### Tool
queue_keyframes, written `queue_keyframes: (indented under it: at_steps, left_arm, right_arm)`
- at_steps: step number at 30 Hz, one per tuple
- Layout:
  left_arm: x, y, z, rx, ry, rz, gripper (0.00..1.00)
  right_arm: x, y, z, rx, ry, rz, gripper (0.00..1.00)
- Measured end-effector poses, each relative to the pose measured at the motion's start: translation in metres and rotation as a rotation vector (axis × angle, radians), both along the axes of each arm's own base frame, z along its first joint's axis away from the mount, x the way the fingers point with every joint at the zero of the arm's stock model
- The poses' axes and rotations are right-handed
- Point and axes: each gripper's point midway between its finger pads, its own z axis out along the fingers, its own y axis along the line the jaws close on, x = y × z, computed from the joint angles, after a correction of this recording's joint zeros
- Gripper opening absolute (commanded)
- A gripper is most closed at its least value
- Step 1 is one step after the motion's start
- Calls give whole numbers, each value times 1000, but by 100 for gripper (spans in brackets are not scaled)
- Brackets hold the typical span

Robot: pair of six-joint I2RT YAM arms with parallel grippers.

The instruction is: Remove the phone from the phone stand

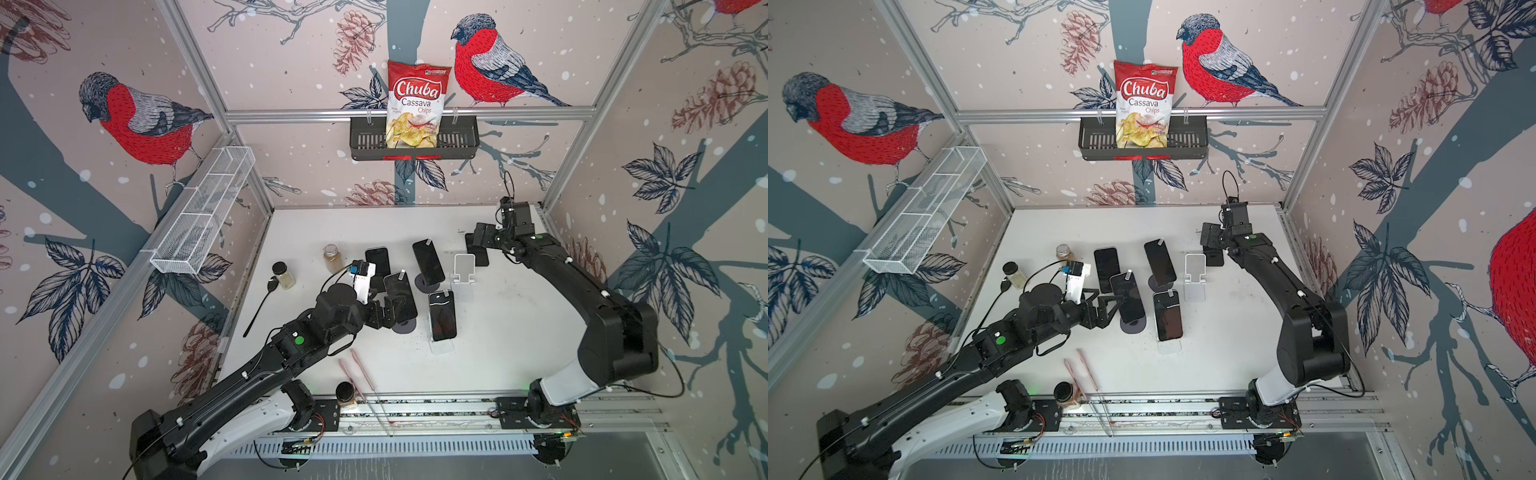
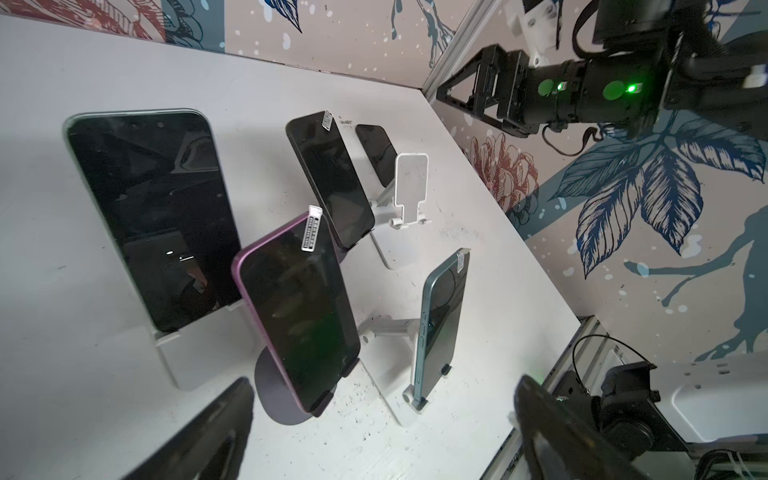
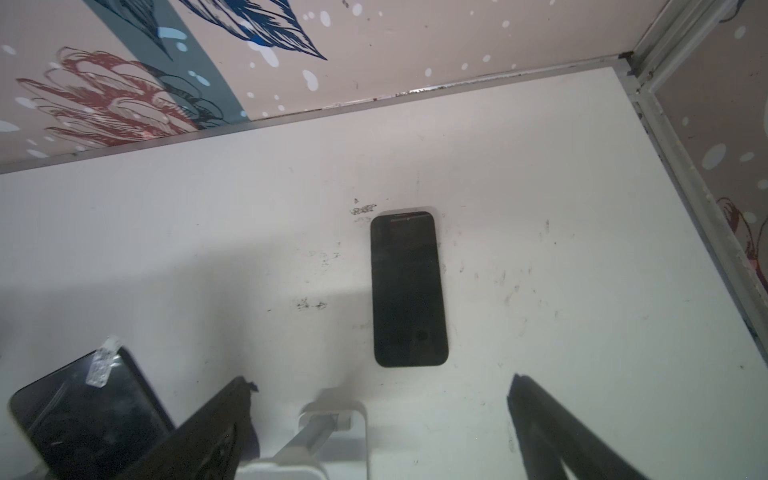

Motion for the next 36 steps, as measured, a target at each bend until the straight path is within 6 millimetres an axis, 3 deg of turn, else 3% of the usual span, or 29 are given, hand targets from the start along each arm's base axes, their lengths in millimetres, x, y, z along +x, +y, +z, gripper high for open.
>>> queue_keyframes:
  at_steps: [6, 13, 18, 36]
  left_arm:
    - [-4, -13, -6, 36, 5, -18, 97]
    - [-6, -20, -12, 50, 14, -35, 97]
    - [-8, -23, -9, 42, 8, -44, 97]
    - [-8, -25, -11, 45, 11, -47, 97]
  right_arm:
    - [-28, 23, 3, 3, 0, 66, 99]
    - [-57, 52, -25, -15, 75, 140, 99]
    - [-69, 57, -43, -33, 112, 144, 100]
    - [-59, 63, -76, -77, 141, 123, 92]
